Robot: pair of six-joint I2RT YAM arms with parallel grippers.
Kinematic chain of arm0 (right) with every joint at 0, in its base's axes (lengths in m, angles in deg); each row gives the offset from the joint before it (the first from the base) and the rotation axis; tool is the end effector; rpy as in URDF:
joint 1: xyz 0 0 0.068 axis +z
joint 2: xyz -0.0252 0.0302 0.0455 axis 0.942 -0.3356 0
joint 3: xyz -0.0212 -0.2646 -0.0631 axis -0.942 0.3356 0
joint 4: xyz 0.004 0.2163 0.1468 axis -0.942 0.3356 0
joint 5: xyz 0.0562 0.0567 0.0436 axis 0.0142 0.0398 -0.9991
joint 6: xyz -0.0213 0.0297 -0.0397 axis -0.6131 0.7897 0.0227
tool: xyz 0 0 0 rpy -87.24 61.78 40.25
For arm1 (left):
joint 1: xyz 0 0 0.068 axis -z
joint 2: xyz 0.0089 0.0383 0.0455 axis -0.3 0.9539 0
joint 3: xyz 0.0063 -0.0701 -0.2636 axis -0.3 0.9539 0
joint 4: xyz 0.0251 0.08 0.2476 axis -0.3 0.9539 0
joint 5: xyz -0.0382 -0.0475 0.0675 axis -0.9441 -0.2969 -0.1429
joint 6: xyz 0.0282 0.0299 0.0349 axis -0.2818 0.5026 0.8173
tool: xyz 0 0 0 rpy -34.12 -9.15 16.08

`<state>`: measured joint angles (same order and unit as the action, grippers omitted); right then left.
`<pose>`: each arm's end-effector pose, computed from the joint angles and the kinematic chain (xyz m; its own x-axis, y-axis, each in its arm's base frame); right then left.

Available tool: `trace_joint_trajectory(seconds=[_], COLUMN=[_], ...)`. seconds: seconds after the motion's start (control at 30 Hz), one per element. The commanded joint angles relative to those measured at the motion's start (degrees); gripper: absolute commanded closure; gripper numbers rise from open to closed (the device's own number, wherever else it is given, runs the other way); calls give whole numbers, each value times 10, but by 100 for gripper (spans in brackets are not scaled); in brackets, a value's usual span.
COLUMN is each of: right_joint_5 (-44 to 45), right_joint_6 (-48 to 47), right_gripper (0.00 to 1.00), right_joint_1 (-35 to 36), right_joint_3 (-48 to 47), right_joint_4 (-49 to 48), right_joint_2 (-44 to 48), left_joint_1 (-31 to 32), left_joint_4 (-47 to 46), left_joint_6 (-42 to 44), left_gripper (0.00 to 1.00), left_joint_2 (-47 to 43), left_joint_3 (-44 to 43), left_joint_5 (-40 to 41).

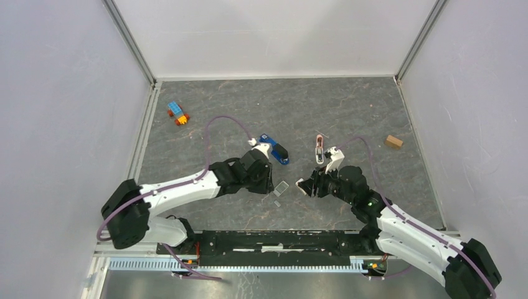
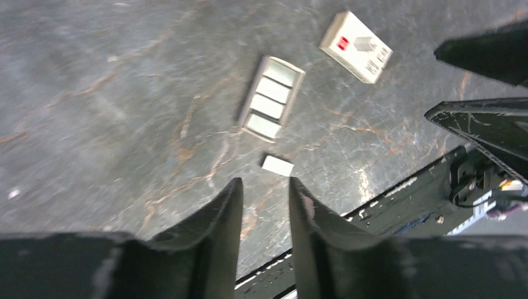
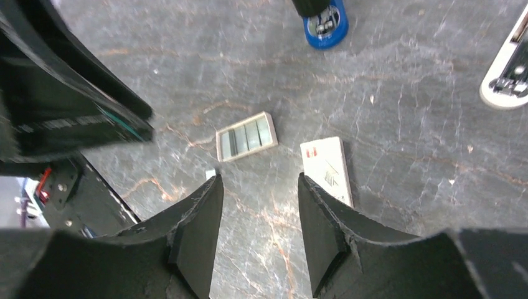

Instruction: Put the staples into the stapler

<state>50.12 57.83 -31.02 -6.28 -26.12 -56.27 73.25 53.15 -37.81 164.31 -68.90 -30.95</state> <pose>0.1295 0.1121 0.1889 -0.6190 0.1659 -0.7677 -0.4646 0.7107 0.5282 0.1564 -0.2263 0.2159 -0.8454 0.1150 -0.5216 0.3460 0.8619 -0.3706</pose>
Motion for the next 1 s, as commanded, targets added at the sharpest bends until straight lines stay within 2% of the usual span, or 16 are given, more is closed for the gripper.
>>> trace_joint_trajectory(seconds=[0.0, 0.17, 0.3, 0.33, 0.57, 0.77, 0.97], right_joint_5=[10, 97, 122, 131, 163, 198, 209], right_joint_6=[-29, -41, -30, -30, -40, -49, -49], right_gripper=[47, 49, 52, 53, 56, 57, 58], right_joint_1=[21, 106, 154, 165, 218, 259, 279], right_joint_3=[-45, -104, -137, -145, -224, -293, -330], right_joint_4=[35, 96, 99, 99, 124, 167, 196], right_joint_2=[-31, -91, -149, -160, -264, -344, -406], left_joint_1=[-41, -83, -87, -87, -87, -87, -87], left_joint_4=[49, 127, 172, 177, 194, 175, 196], left_joint_6=[-12, 32, 75, 87, 135, 155, 201], left_gripper=[55, 34, 20, 1, 0, 0, 0], left_joint_2=[-94, -192, -263, -278, -373, -427, -456], left_joint_3=[11, -17, -40, -43, -23, -9, -15], left_joint_5=[53, 151, 235, 252, 338, 297, 329])
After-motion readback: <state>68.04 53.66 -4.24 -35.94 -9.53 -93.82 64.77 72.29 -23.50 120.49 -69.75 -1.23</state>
